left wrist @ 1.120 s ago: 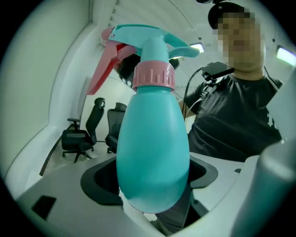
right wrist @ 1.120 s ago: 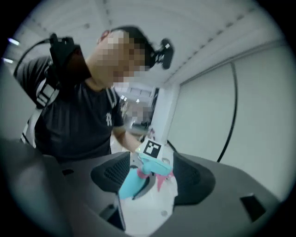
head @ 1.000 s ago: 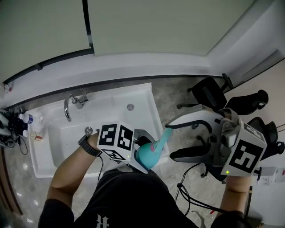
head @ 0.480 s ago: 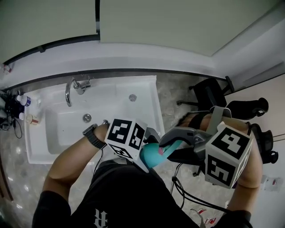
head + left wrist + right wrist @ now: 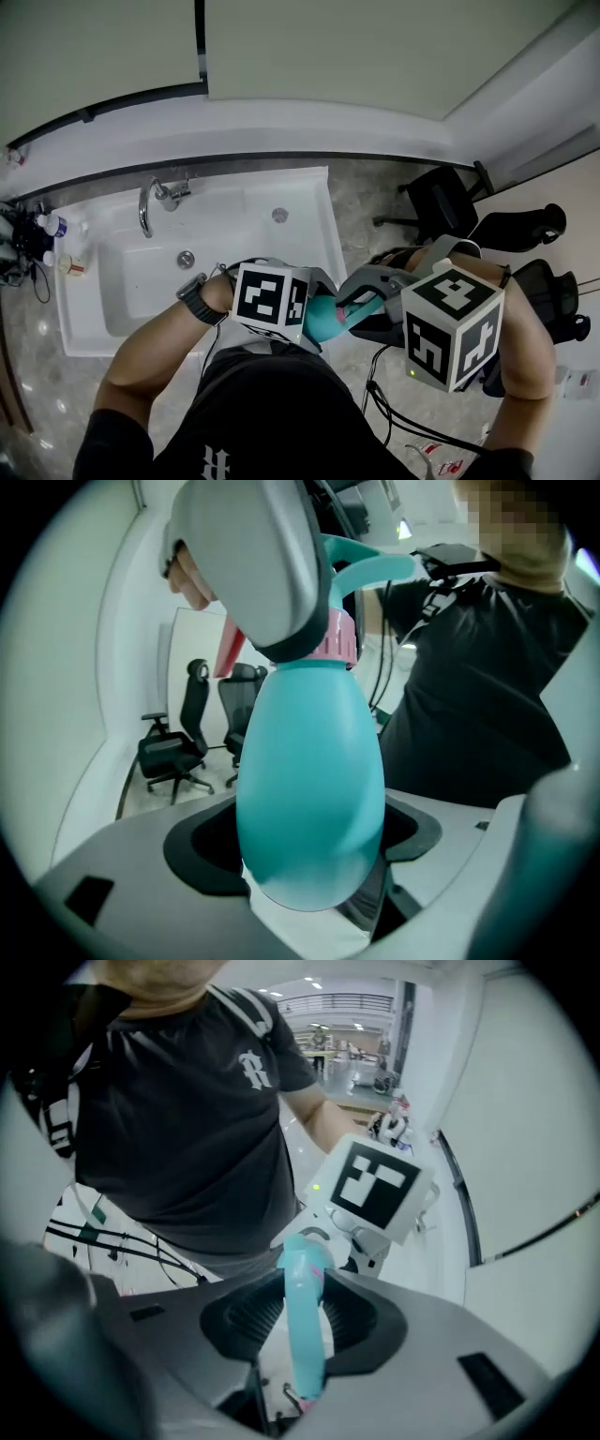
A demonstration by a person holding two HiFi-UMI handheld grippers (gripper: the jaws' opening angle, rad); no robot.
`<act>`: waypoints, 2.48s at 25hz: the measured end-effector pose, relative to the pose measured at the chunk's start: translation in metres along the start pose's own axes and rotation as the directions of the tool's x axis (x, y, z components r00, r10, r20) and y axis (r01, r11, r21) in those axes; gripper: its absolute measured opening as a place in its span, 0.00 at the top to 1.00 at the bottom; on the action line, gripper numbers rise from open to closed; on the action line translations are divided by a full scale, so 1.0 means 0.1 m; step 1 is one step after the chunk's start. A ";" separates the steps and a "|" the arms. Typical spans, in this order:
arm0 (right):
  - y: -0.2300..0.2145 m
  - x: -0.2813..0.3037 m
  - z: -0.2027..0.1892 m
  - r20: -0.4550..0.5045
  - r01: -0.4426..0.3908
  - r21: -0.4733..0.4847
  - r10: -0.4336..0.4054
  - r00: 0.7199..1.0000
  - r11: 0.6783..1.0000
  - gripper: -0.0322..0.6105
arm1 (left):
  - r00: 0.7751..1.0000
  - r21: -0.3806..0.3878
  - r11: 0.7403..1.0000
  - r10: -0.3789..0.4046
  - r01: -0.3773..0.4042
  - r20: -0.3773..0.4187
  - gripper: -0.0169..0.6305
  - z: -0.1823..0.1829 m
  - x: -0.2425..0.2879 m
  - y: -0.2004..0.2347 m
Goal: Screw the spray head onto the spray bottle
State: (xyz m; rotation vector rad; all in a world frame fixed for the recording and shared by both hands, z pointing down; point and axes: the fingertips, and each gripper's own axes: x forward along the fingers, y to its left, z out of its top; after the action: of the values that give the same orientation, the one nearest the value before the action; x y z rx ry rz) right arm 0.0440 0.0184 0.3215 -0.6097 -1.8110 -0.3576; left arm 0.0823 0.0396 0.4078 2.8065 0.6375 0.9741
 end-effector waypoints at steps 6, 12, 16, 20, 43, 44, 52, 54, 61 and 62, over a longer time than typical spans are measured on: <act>-0.63 0.28 -0.65 -0.019 0.160 0.639 -0.192 0.981 0.753 0.75 | 0.795 -0.100 0.802 0.552 -0.589 -0.253 0.37 -0.53 -0.18 1.03; -0.90 0.44 -0.96 0.135 -0.051 0.970 -0.346 0.929 0.240 0.68 | 0.721 -0.048 0.751 0.611 -0.658 -0.327 0.37 -0.84 0.00 1.33; -0.62 -0.18 -0.44 0.473 -0.195 0.800 -0.396 0.787 0.567 0.44 | 0.951 -0.174 0.938 0.278 -0.300 -0.137 0.37 -0.69 0.20 0.83; -0.17 -0.73 -0.32 0.831 -0.134 0.437 -0.343 0.437 0.889 0.44 | 0.929 -0.175 0.914 -0.347 0.365 0.127 0.37 -0.31 -0.05 -0.18; -0.15 0.29 0.01 0.680 -0.164 0.574 -0.356 0.641 0.802 0.54 | 0.709 -0.290 0.674 -0.705 0.680 0.023 0.37 -0.34 -0.18 -0.77; -0.09 0.29 -0.01 0.650 -0.120 0.568 -0.355 0.671 0.814 0.54 | 0.709 -0.286 0.673 -0.705 0.682 0.032 0.37 -0.34 -0.18 -0.77; 0.21 0.11 0.07 0.508 0.261 0.082 -0.265 0.820 0.962 0.52 | 0.666 -0.253 0.647 -0.746 0.719 -0.017 0.37 -0.29 -0.16 -0.78; 0.20 0.18 0.11 0.478 0.275 0.031 -0.256 0.840 0.961 0.53 | 0.657 -0.252 0.640 -0.754 0.726 -0.024 0.37 -0.28 -0.14 -0.78; 0.22 0.33 0.08 0.485 0.151 0.131 -0.196 0.852 0.980 0.74 | 0.667 -0.279 0.660 -0.740 0.698 -0.081 0.37 -0.38 -0.13 -0.78; 0.21 0.37 0.07 0.495 0.133 0.160 -0.196 0.847 0.978 0.74 | 0.669 -0.288 0.660 -0.739 0.694 -0.082 0.37 -0.42 -0.12 -0.78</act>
State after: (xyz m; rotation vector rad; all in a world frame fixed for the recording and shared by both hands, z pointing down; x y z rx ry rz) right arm 0.0420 0.0478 0.3532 -0.4911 -2.3882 -0.2080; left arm 0.0204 0.1038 0.4161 1.9388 1.4135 1.0371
